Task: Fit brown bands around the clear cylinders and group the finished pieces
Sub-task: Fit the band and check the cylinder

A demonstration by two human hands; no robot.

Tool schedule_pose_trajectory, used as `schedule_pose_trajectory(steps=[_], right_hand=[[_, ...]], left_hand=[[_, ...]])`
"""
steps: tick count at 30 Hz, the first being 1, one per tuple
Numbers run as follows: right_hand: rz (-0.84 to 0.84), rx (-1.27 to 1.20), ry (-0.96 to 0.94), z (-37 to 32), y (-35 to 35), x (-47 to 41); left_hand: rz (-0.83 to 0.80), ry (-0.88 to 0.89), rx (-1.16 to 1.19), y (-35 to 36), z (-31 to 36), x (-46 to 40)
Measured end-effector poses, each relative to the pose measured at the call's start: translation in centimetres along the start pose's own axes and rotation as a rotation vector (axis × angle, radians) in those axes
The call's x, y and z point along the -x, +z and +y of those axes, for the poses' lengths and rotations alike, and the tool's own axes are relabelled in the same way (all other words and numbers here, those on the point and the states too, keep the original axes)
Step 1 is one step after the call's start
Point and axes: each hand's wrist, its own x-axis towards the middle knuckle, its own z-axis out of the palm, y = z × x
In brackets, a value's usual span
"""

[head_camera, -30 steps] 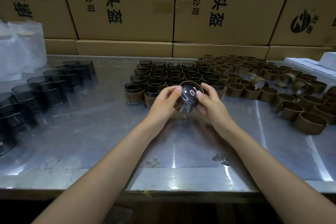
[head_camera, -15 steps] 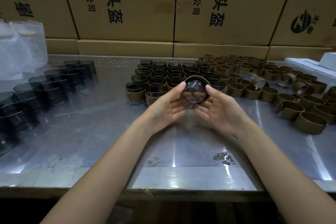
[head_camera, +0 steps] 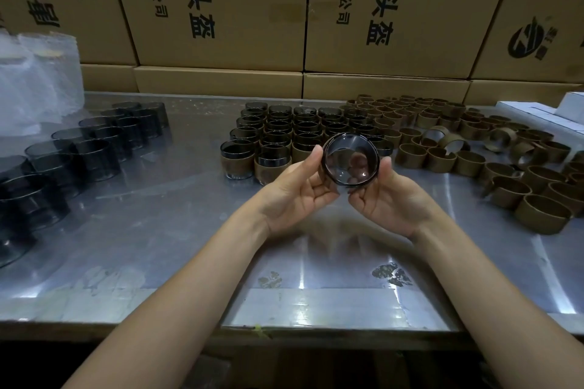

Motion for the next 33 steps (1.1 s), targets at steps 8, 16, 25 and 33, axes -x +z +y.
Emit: schedule_pose_trajectory(steps=[8, 16, 25, 33], right_hand=[[0.004, -0.020, -0.013, 0.1, 0.1, 0.1], [0.015, -0.039, -0.012, -0.1, 0.5, 0.2], [0.177, 0.300, -0.096, 0.3, 1.4, -0.4], [0.357, 0.920, -0.300, 1.5, 0.4, -1.2]], left_hand=[[-0.019, 0.024, -0.033, -0.2, -0.2, -0.1], [-0.033, 0.039, -0.014, -0.4, -0.1, 0.0], [0.350, 0.229, -0.423, 0.5, 0.3, -0.8], [0.560, 0.471, -1.296, -1.7, -0.5, -1.0]])
